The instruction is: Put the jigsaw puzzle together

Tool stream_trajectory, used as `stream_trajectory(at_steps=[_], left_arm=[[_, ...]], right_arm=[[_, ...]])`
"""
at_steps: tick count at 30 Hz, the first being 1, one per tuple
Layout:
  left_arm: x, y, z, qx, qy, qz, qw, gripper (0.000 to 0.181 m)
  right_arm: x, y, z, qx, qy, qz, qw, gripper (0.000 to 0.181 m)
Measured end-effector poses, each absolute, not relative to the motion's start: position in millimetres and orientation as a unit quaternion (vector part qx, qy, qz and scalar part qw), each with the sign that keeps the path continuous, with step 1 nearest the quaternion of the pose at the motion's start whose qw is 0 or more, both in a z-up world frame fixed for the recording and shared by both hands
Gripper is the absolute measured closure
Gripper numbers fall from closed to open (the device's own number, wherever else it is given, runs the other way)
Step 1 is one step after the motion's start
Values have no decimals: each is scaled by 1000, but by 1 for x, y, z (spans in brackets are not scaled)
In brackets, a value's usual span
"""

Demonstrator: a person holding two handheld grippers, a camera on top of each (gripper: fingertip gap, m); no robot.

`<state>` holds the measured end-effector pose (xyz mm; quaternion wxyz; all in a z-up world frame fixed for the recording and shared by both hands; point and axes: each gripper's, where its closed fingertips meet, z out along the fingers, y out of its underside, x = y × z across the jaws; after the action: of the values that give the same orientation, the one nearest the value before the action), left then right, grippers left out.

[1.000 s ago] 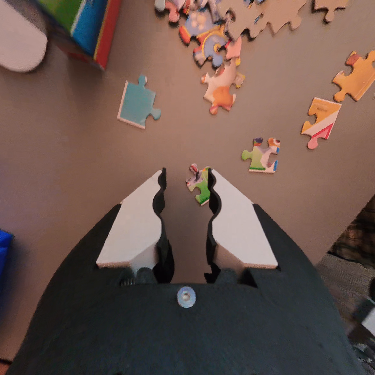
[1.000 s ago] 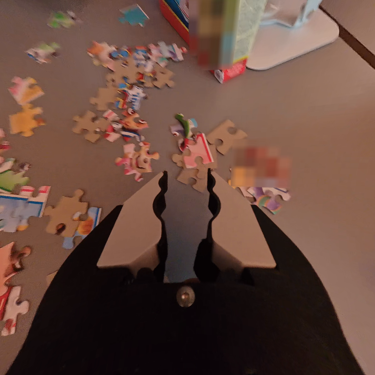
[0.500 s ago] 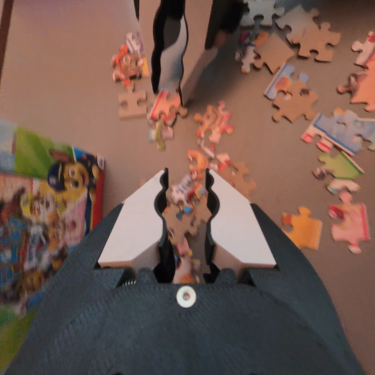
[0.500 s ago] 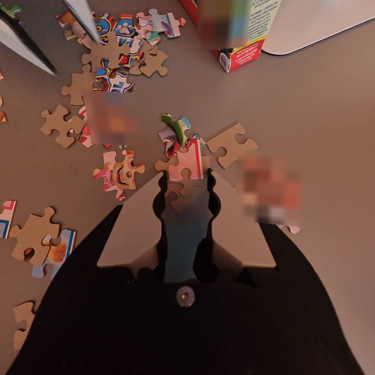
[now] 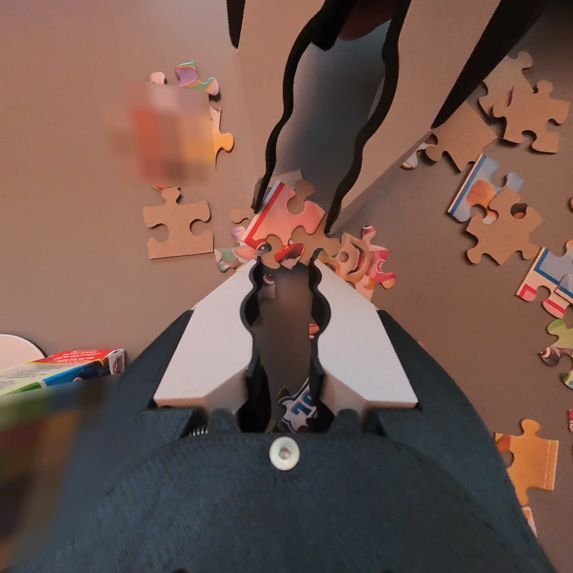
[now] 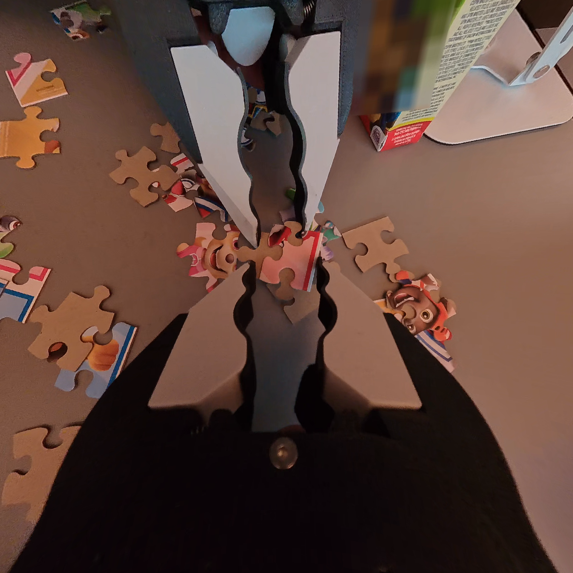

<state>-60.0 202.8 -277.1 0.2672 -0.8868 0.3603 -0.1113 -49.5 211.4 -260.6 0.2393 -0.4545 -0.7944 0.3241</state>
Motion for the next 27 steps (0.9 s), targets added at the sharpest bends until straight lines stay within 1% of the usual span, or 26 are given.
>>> stream_trajectory(at_steps=[5, 7, 8, 10, 11, 14, 16, 19, 23, 27], left_arm=[[-60, 198, -275, -886, 359, -104, 275, 152], [-58, 196, -272, -883, 355, -120, 282, 153], [-57, 195, -272, -882, 355, -124, 284, 153], [-62, 194, -277, -883, 361, -105, 281, 153], [-61, 193, -277, -882, 363, -102, 283, 153], [-60, 192, -276, -873, 382, -77, 294, 153], [-58, 191, -275, -862, 401, -54, 304, 153], [-57, 192, -273, -852, 417, -21, 315, 153], [-61, 191, -272, -847, 427, 5, 318, 154], [-65, 190, -272, -850, 422, 4, 314, 153]], right_arm=[[-49, 207, -258, -458, -788, 339, 233, 143], [-48, 205, -259, -470, -779, 354, 214, 143], [-47, 203, -259, -478, -773, 367, 200, 141], [-45, 204, -260, -502, -755, 386, 171, 128], [-45, 204, -261, -511, -748, 393, 161, 128], [-47, 210, -261, -538, -723, 407, 147, 145], [-49, 210, -262, -543, -715, 418, 137, 153], [-48, 211, -267, -546, -722, 404, 136, 168], [-51, 218, -258, -552, -705, 418, 154, 176], [-47, 227, -248, -555, -695, 425, 169, 180]])
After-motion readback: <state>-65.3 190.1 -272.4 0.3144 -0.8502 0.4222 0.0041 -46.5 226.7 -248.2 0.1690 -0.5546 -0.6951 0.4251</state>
